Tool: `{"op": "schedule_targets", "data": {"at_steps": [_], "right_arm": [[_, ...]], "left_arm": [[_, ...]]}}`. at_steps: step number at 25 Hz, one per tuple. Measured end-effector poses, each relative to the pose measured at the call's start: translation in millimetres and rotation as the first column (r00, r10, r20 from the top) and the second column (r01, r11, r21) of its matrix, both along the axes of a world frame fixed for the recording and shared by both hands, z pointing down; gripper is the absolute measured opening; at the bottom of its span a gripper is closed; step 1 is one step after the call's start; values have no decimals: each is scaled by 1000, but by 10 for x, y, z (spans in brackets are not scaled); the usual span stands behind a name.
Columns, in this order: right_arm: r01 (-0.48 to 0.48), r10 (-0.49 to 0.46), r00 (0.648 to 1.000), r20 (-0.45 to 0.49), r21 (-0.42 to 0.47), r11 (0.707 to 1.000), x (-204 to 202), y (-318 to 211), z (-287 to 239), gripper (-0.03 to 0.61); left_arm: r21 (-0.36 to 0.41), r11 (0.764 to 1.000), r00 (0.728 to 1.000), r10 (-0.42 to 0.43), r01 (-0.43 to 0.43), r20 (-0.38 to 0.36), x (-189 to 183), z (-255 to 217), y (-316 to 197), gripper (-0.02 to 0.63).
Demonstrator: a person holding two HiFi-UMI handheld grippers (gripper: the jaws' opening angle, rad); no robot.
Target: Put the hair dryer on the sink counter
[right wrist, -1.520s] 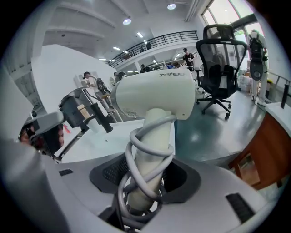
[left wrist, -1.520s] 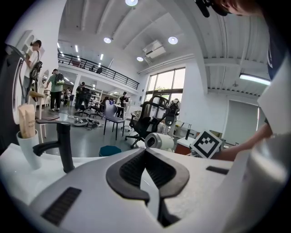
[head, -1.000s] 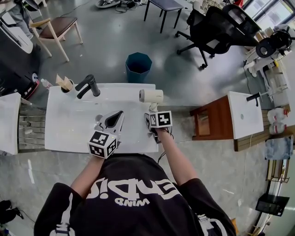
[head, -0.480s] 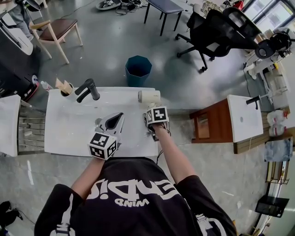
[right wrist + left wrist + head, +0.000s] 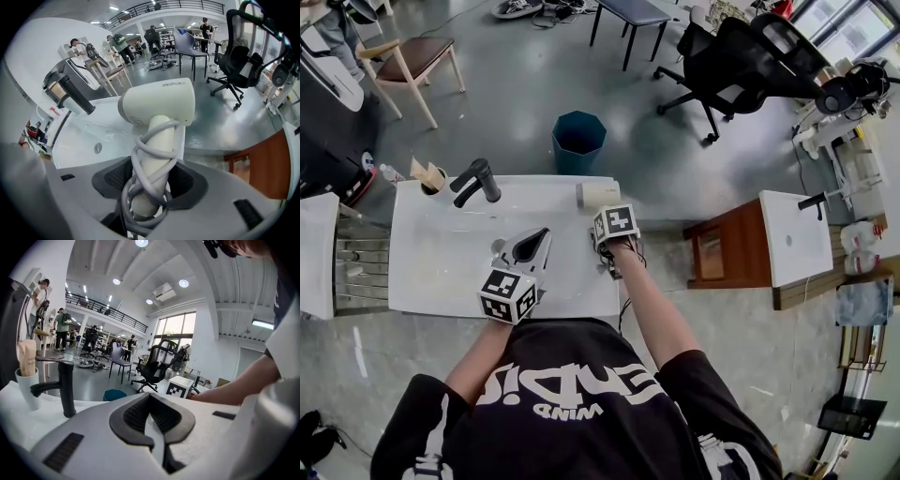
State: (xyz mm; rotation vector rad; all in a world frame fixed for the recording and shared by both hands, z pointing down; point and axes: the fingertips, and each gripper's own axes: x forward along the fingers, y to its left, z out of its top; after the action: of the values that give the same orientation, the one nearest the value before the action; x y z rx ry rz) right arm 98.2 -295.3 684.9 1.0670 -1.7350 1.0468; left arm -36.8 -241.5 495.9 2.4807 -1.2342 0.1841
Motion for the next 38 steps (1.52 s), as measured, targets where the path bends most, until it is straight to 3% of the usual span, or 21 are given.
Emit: {"op": "schedule_targets", "data": {"at_steps": [5,11,16,23,33,38], "right_arm": [[1,-1,1000,-32,11,1000,-9,12,0,244],[14,-13,1000,-26,20,1000,-113,43,4,301],[9,-4,997,-76,69,998,-29,-21,-56,322],[7,-1,999,-40,139,990,-3,-64,-275,322],[-11,-38,992,119,390,921,41,236,-1005,321],[-68,-47,979,199,535,842,103,460,-1471,321]], "left_arm": [[-6,1000,1000,-5,5,-8,-14,11,18,8],[-13,1000,1000,-3,3,-14,-40,31,46,8],[-17,1000,1000,0,0,-17,-44,35,64,8],[-21,1000,1000,2,-3,-27,-39,28,92,8],[-20,1000,1000,-10,9,-28,-113,-67,153,8],[-19,1000,1000,-3,2,-26,-119,-140,202,8]]}}
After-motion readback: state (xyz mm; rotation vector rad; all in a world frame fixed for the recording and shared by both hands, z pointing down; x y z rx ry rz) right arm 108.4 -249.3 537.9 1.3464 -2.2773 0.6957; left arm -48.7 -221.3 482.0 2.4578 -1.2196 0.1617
